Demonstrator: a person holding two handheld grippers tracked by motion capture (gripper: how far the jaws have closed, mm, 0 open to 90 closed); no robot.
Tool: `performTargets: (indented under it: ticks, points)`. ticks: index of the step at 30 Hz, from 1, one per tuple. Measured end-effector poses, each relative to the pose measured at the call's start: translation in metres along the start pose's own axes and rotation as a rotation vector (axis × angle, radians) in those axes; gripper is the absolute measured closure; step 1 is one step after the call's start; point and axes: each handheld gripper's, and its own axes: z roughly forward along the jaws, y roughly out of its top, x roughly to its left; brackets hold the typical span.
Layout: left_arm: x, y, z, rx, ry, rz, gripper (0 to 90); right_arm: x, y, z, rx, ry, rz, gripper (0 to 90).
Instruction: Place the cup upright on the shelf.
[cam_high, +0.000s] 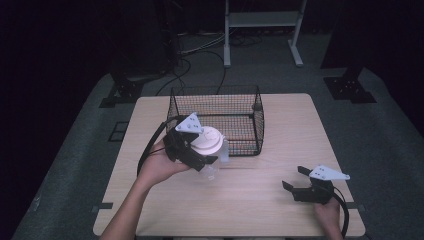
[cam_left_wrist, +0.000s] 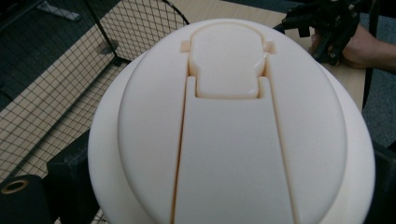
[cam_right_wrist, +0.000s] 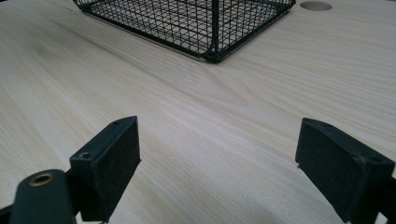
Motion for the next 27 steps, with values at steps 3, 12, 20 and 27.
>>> performTargets:
  ticks: [3, 12, 20, 27]
  points:
    - [0.004, 0.011, -0.003, 0.008, -0.001, 0.014, 5.1, -0.001, 0.000, 0.000, -0.002, -0.001, -0.002, 12.9]
    - [0.017, 0.039, -0.011, -0.008, -0.007, 0.022, 5.1, 0.000, 0.000, 0.000, -0.001, 0.000, 0.000, 12.8]
    - [0.032, 0.061, -0.012, 0.002, -0.014, 0.022, 5.1, 0.000, 0.000, 0.000, -0.002, 0.001, 0.001, 12.8]
    - [0.049, 0.074, -0.006, 0.017, -0.009, 0.006, 5.1, -0.001, 0.000, 0.000, -0.004, 0.000, 0.003, 12.8]
